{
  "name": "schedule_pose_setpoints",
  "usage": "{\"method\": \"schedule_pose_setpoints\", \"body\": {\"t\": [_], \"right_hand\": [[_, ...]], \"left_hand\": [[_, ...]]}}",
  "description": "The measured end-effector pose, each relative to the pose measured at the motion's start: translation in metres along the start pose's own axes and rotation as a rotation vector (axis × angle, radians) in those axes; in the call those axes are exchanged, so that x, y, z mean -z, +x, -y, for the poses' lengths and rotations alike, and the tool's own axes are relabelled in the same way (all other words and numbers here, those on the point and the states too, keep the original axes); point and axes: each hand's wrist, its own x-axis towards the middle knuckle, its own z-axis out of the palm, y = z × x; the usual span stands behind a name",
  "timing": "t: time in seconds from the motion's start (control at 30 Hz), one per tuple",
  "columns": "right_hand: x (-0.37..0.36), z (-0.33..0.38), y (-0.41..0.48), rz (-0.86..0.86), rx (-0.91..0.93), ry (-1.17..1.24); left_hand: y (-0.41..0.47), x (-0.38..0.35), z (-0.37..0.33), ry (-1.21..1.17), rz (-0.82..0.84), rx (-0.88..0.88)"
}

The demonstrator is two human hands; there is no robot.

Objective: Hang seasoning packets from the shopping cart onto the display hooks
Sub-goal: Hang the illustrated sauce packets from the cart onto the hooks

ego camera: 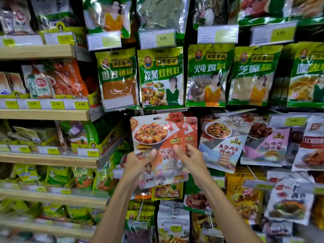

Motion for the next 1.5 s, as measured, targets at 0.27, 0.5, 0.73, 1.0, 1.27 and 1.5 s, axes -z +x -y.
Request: {"method": "schedule_pose_setpoints", "body": {"t": [0.27,0.5,0.73,1.0,1.27,1.5], "right_hand": [[0.02,-0.027,0.005,-0.16,-0.147,0.132],[0.023,-0.028,0.031,-0.208,-0.149,0.072],[0.018,-0.03,0.052,-0.267,-0.22,-0.031],[0.02,-0.035,0.062,-0.267,-0.288,-0.068],[0.025,-0.038,0.07,-0.235,-0.294,-0.115],[0.018,-0.038,0.081,-0.349,-0.343,-0.134]], "left_hand": [[0.01,-0.02,-0.012,0.391,0.073,-0.083],[0.038,0.006,-0.09,0.726,-0.339,-0.487],[0.085,-0.012,-0.169,0.829,-0.483,-0.868],[0.135,-0.045,-0.209,1.092,-0.546,-1.22],[0.172,-0.055,-0.214,1.308,-0.52,-1.272],[0.178,-0.05,-0.217,1.297,-0.541,-1.357]]}}
